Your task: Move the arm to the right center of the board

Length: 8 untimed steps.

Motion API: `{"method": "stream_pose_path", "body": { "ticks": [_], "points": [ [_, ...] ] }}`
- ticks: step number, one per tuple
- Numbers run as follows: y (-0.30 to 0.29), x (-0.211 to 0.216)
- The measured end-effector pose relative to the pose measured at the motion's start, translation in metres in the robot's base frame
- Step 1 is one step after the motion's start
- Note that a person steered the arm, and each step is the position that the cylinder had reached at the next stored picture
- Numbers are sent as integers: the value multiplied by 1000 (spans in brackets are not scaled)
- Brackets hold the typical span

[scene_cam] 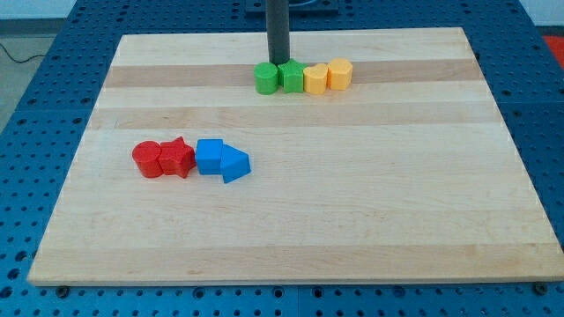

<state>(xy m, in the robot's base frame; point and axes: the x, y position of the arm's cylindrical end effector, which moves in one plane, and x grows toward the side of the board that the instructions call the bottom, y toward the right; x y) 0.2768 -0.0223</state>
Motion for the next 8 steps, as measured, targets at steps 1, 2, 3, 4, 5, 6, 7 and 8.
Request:
{"method": "stream_pose_path", "body": {
  "ticks": [1, 2, 3, 4, 5, 6, 7, 8],
  "points": [
    [5, -25],
    [47, -34],
    [131, -32],
    [225, -24],
    [291, 18],
    [280, 78],
    [277, 79],
    [277, 84]
  ]
}}
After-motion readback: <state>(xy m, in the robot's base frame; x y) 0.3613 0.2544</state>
